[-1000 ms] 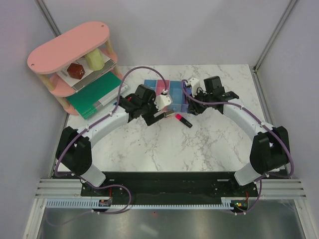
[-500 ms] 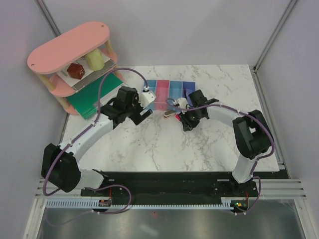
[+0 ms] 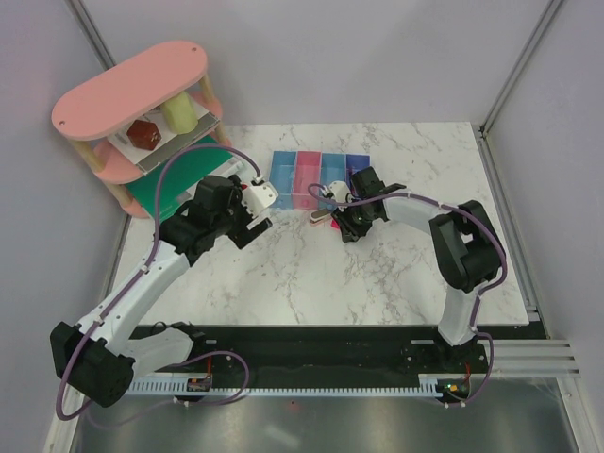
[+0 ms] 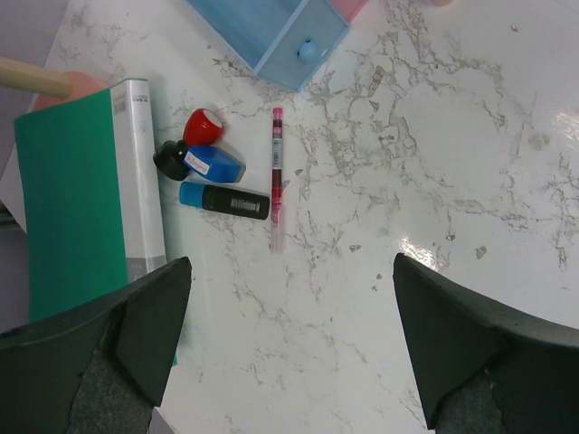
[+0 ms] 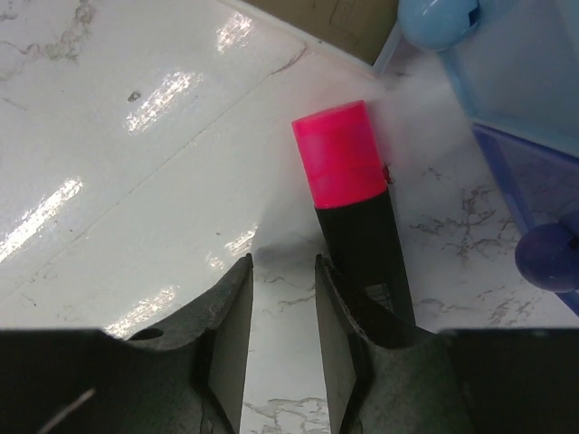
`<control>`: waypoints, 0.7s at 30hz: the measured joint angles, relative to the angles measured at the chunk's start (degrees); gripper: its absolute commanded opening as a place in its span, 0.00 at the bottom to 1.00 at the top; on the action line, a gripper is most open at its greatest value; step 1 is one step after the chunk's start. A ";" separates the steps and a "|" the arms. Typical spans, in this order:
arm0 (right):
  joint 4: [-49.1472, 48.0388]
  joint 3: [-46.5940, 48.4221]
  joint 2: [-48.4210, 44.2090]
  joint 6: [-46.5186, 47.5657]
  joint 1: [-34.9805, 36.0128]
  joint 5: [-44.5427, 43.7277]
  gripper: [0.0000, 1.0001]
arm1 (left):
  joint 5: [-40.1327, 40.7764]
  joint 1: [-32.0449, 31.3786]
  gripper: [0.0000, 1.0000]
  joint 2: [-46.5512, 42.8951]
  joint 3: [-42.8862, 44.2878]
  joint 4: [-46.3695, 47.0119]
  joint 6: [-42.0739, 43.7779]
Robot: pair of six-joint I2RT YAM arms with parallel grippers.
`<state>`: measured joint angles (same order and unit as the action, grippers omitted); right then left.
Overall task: Sort the stationery into containers
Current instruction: Pick up the pen from the center of the board.
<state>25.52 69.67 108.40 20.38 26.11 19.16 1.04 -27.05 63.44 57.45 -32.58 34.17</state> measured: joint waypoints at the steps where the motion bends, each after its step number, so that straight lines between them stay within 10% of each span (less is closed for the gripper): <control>1: 0.24 0.02 0.00 0.11 0.07 0.13 0.43 | 0.00 0.00 1.00 -0.15 0.00 -0.46 0.00; 21: 12.41 11.34 0.50 15.02 0.94 -2.62 0.64 | -0.04 0.04 1.00 -0.22 -0.42 -5.22 1.01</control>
<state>37.93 81.01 108.90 35.40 27.05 16.53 0.99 -27.00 63.22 57.04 -37.80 35.18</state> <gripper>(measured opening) 0.630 0.993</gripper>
